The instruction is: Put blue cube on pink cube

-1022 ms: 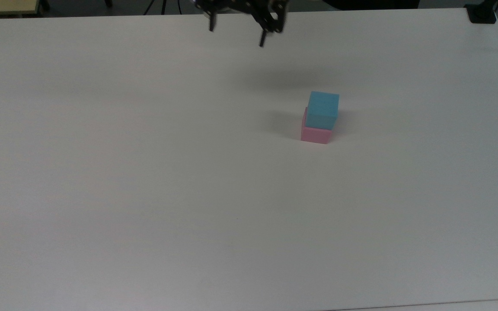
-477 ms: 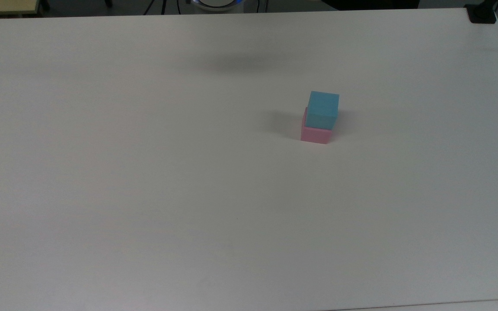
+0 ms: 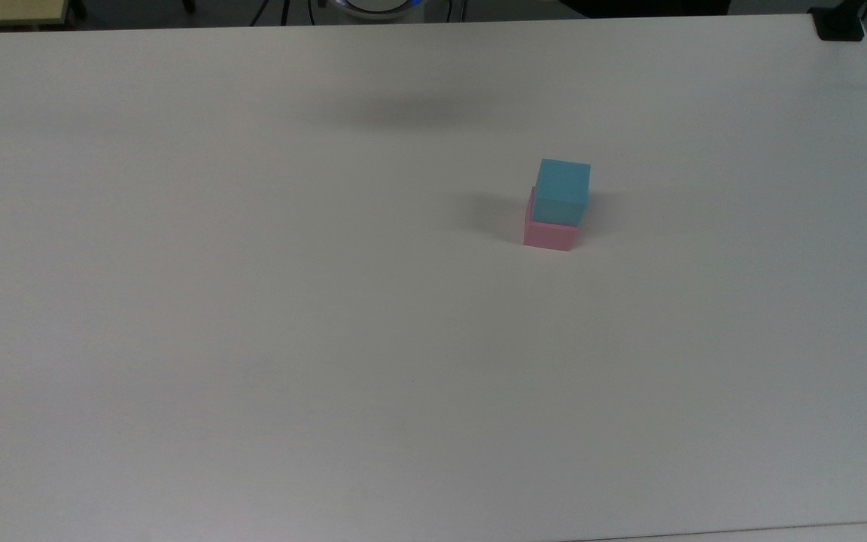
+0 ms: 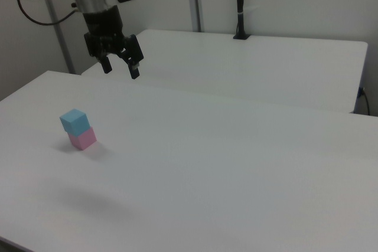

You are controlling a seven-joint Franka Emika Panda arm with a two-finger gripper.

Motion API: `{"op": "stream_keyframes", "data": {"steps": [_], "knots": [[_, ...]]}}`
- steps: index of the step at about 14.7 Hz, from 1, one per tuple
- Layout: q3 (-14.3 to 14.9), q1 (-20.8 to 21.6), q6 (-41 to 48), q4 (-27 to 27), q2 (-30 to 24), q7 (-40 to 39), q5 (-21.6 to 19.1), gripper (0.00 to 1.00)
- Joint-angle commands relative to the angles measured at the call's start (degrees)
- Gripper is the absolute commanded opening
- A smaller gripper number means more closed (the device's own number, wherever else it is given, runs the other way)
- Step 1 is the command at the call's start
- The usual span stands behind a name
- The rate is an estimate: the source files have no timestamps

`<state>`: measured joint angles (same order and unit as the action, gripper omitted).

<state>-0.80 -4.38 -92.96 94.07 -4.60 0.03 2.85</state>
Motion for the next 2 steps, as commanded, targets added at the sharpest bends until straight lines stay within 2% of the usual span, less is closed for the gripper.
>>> {"op": "stream_keyframes", "data": {"steps": [1,2], "knots": [[0.36,-1.07,-2.40,1.82,-1.46,-0.91,-1.80,1.00],[0.36,-0.98,-2.40,1.82,-1.38,-0.91,-1.79,1.00]]}}
